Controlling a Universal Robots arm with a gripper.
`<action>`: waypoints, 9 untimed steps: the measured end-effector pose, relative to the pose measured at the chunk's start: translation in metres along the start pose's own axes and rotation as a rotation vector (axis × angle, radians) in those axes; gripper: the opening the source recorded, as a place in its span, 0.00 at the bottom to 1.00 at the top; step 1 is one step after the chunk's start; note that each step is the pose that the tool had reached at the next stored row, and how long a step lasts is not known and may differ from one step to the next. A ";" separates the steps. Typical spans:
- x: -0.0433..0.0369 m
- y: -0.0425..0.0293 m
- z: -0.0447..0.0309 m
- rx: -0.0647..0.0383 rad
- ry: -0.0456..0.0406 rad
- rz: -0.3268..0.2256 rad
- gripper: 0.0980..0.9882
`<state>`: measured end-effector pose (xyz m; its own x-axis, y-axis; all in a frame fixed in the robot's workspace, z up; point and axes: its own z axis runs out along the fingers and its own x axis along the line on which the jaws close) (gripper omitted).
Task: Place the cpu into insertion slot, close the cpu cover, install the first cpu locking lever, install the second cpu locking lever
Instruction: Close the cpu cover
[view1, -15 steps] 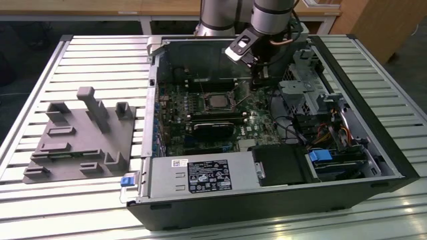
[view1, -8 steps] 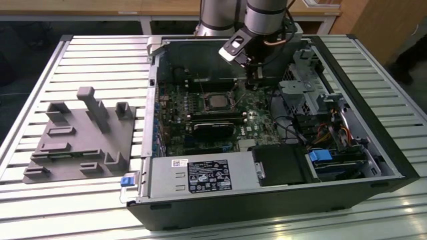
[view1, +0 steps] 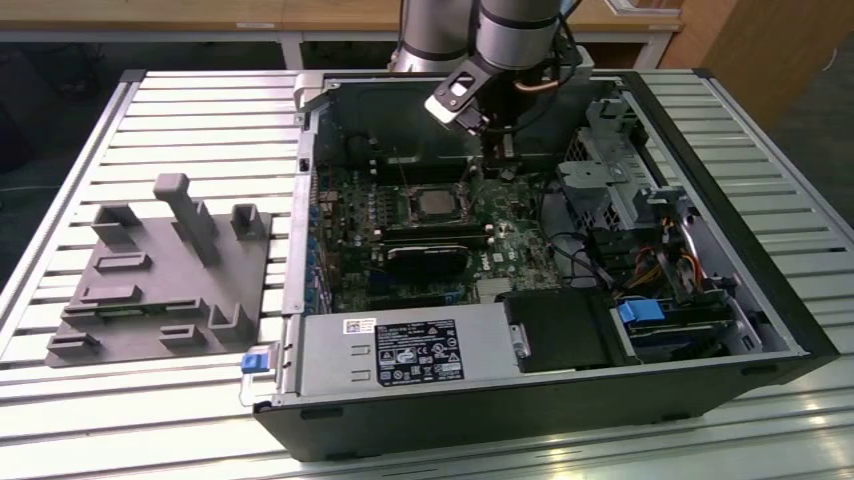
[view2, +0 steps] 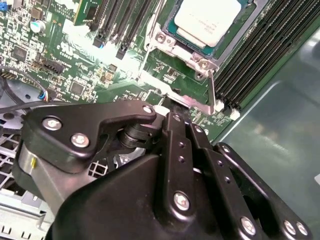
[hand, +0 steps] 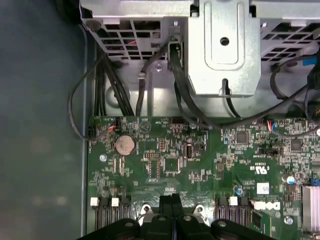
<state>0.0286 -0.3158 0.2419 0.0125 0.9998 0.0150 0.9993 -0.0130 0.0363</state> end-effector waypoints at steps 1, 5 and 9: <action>0.0000 -0.0003 0.0000 0.000 -0.0001 0.000 0.01; 0.0000 -0.0015 0.0000 0.000 -0.0001 0.000 0.01; -0.0001 -0.0034 0.0001 0.000 -0.0001 0.000 0.01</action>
<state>0.0252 -0.3158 0.2417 0.0125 0.9998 0.0148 0.9993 -0.0130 0.0363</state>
